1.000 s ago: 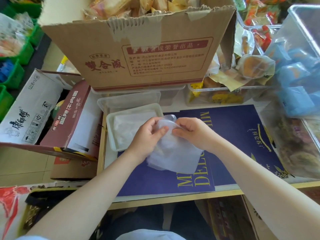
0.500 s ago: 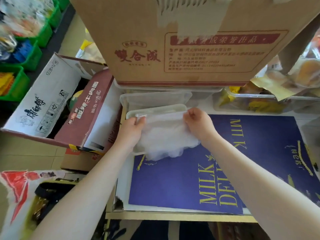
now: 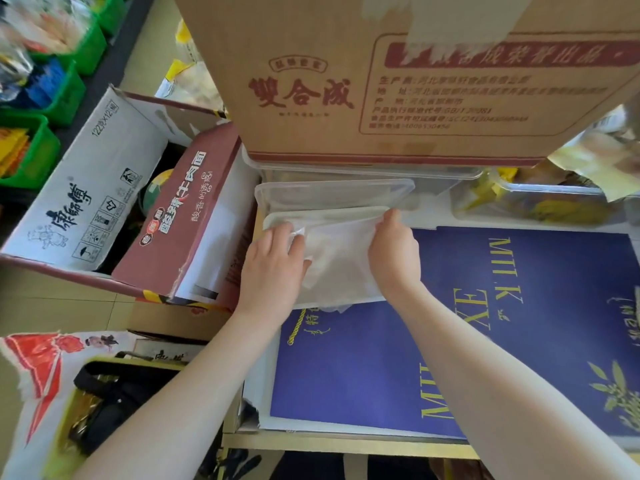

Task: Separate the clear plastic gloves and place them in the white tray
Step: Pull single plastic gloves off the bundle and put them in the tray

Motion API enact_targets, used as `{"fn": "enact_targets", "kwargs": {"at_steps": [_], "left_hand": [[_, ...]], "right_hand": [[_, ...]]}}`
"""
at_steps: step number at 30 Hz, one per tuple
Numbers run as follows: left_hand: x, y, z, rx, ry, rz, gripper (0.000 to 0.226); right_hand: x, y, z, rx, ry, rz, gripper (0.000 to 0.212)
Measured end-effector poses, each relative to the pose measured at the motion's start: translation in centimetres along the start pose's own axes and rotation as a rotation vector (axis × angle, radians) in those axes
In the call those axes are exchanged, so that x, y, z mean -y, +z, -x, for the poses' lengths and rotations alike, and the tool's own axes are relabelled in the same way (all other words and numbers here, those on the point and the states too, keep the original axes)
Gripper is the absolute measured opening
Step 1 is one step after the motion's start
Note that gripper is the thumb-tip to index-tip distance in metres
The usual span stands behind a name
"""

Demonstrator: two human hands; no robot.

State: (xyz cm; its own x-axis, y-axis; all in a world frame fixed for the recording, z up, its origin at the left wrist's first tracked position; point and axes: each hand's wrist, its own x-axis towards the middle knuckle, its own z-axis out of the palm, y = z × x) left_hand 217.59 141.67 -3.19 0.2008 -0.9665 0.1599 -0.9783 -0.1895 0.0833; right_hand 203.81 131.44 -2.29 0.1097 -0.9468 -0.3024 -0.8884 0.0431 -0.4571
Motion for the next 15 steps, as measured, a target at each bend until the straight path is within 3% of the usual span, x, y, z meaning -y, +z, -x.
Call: {"fn": "enact_targets", "kwargs": {"at_steps": [2, 6, 10, 12, 15], "left_hand": [[-0.5, 0.0, 0.2, 0.043, 0.039, 0.028, 0.032], [-2.6, -0.9, 0.5, 0.307, -0.014, 0.163, 0.071], [-1.9, -0.2, -0.7, 0.528, -0.005, 0.140, 0.075], [-1.2, 0.3, -1.3, 0.514, 0.038, 0.129, 0.072], [-0.3, 0.9, -1.7, 0.423, 0.174, 0.077, 0.061]], "right_hand": [[0.1, 0.2, 0.1, 0.009, 0.001, 0.021, 0.024], [0.2, 0.3, 0.7, 0.050, -0.098, 0.126, 0.042], [-1.2, 0.5, 1.9, -0.051, -0.562, 0.238, 0.065], [-2.2, 0.7, 2.0, 0.079, -0.740, 0.281, 0.056], [-2.9, -0.1, 1.3, 0.229, -0.823, 0.384, 0.043]]}}
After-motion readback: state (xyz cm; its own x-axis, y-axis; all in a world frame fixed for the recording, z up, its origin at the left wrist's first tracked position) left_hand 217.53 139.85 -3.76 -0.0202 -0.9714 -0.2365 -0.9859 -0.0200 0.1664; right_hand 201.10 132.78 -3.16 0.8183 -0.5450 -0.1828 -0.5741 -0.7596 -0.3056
